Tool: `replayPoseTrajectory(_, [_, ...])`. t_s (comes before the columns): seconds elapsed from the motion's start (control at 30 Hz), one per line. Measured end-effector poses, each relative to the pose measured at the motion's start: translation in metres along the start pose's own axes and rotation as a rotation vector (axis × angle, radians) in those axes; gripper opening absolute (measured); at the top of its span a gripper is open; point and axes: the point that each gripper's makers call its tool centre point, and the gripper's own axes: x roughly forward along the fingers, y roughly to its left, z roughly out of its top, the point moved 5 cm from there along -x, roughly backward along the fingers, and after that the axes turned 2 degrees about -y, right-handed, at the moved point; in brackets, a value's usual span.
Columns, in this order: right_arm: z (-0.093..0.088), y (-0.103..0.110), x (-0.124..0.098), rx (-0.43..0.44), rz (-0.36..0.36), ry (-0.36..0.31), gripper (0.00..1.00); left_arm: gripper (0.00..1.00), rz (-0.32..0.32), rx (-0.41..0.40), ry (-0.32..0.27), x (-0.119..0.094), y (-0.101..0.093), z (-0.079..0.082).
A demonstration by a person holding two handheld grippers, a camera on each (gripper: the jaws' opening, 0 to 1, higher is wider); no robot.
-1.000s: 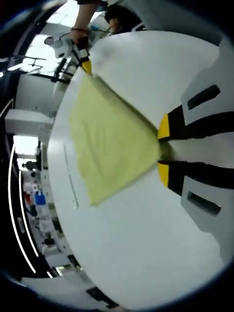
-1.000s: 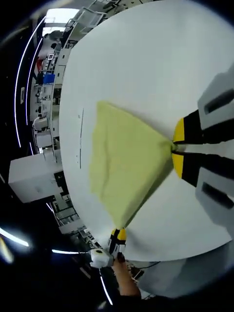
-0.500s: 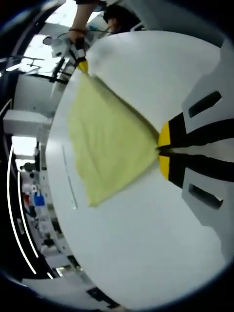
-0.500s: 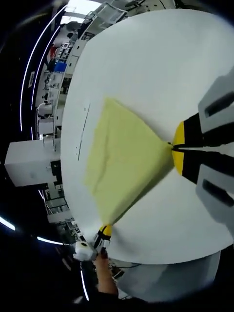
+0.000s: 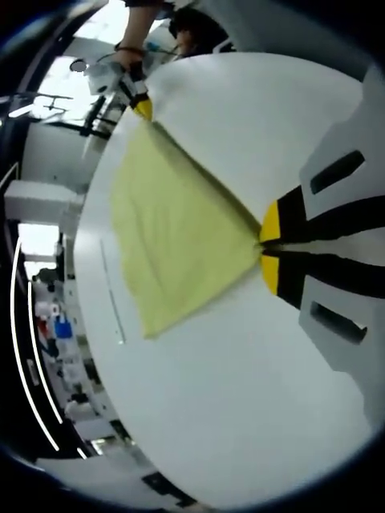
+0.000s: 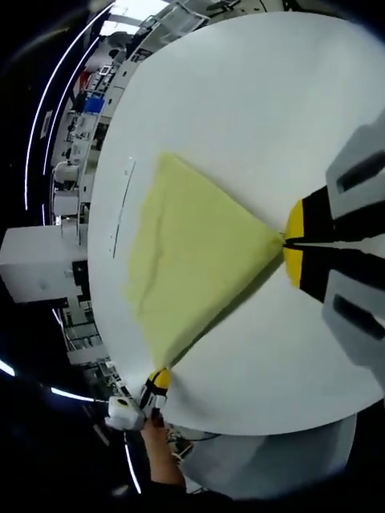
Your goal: Fold the garment on the visible template until the final outline fits inside the template.
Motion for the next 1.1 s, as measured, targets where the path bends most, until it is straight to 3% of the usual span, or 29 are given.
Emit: replayPoseTrajectory(1.1, [-0.023, 0.029, -0.024, 0.040, 0.008, 0.021, 0.00, 0.00, -0.031, 0.020, 0.040, -0.031, -0.028, -0.025])
